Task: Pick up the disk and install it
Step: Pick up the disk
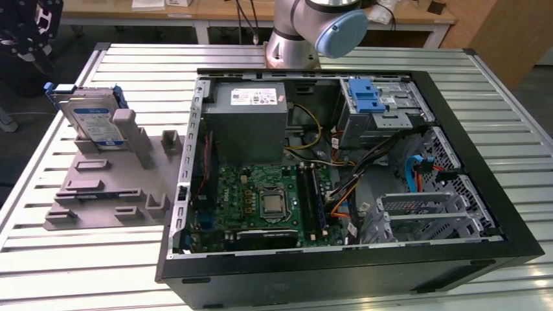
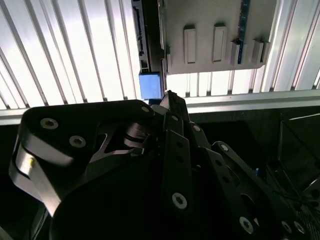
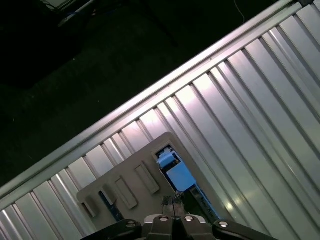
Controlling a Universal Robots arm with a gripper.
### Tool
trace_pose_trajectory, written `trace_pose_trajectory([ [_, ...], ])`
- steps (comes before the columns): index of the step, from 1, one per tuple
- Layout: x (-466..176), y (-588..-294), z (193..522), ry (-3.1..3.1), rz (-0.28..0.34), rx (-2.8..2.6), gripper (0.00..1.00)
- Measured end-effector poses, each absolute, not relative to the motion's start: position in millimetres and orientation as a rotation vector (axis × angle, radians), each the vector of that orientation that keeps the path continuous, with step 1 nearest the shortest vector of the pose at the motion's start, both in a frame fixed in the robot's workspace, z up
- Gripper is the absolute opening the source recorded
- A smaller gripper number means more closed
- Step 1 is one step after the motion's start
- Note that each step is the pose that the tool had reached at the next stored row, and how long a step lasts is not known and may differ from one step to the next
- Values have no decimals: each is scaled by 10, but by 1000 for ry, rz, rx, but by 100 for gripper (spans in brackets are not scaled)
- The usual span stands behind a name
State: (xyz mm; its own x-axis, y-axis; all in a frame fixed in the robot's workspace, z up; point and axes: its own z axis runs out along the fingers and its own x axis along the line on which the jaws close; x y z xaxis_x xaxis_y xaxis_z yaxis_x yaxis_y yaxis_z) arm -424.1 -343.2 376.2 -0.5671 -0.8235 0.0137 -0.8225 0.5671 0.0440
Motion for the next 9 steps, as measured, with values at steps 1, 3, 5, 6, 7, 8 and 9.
trace_pose_trajectory([
  [1,-4241,-3432,3762,-2746,-50,1457,11],
  [3,-4241,-3432,3762,-2735,-50,1476,11],
  [5,-4241,-3432,3762,-2725,-50,1494,11],
  [6,-4241,-3432,3762,-2720,-50,1504,11],
  [7,-4241,-3432,3762,-2715,-49,1512,11],
  [8,-4241,-3431,3762,-2710,-49,1521,11],
  [9,-4241,-3431,3762,-2705,-49,1529,11],
])
